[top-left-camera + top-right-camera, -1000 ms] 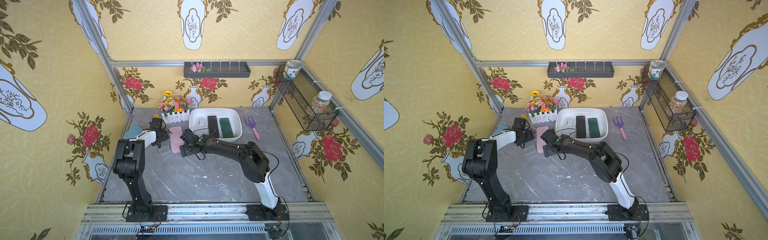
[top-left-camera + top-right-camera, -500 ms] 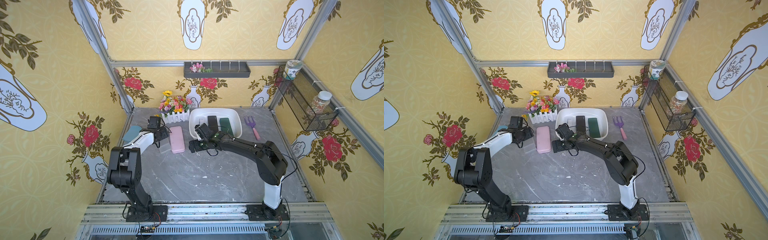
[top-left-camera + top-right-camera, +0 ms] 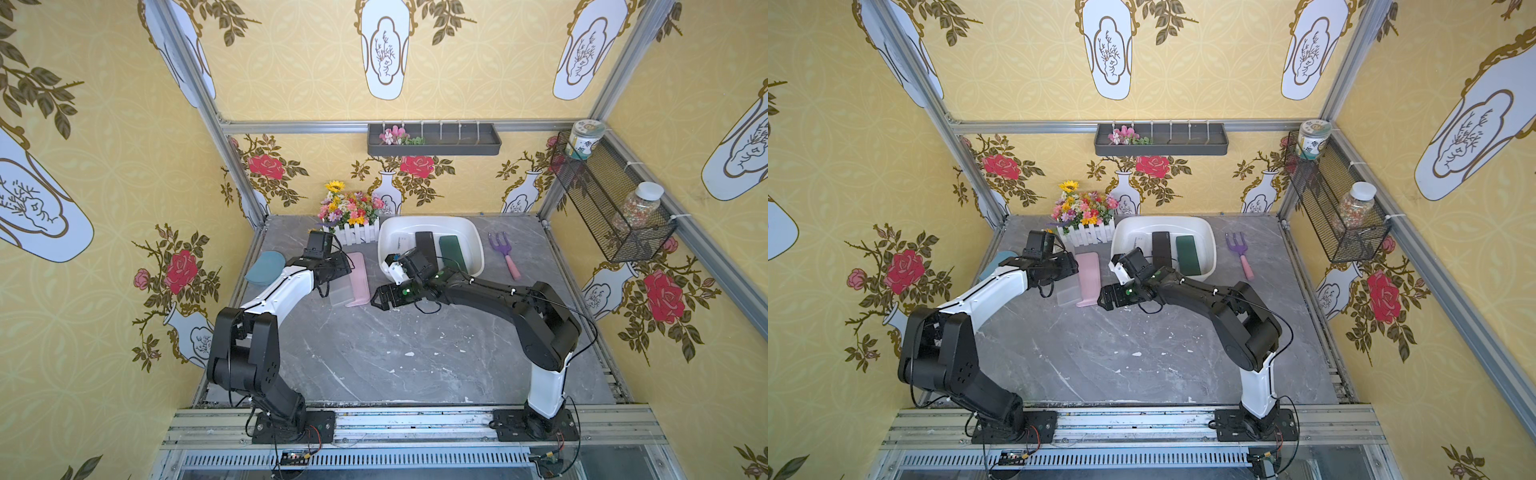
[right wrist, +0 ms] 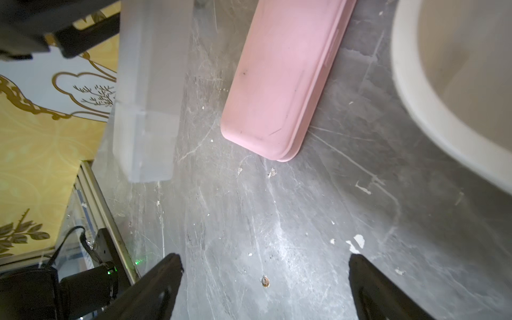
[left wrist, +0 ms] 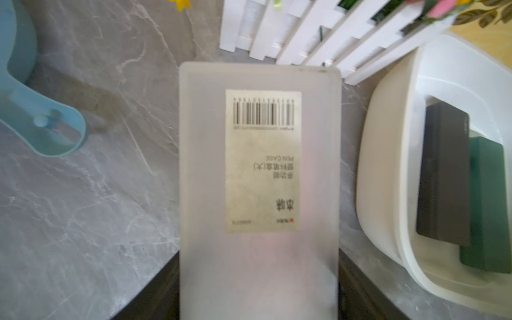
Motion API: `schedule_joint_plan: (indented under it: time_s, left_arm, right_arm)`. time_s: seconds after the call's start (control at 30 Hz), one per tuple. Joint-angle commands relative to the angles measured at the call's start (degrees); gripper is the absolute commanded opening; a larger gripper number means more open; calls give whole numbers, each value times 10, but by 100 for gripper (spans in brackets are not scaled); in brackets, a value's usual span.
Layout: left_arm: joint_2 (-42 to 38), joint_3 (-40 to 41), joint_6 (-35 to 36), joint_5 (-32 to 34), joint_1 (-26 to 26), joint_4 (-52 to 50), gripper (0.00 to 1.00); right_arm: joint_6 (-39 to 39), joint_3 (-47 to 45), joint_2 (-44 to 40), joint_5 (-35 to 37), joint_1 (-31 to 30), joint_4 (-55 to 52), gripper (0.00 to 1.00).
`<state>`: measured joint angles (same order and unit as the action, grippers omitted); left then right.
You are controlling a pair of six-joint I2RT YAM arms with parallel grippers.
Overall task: Put the pencil case into the storage box
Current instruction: Pick up the pencil case from the center of the board.
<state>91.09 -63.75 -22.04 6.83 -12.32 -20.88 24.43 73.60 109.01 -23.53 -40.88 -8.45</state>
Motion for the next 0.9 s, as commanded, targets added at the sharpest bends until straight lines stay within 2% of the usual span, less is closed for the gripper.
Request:
schedule_joint_plan:
  time_s: [0.0, 0.23, 0.63, 0.7, 0.87]
  left_arm:
    - [-13, 0, -11, -18, -14, -7, 73]
    - [-44, 0, -20, -32, -35, -13, 72]
    - [-49, 2, -25, -43, -46, -13, 72]
    - [-50, 3, -27, -46, -48, -11, 72]
    - [-54, 6, -31, -52, -56, -6, 72]
  right_arm:
    - [59, -28, -1, -55, 11, 141, 97]
    - [96, -40, 14, -121, 12, 270, 97]
    - [160, -75, 9, -160, 18, 398, 98]
    - [170, -77, 14, -164, 18, 415, 100]
    - [180, -57, 31, -170, 11, 417, 95]
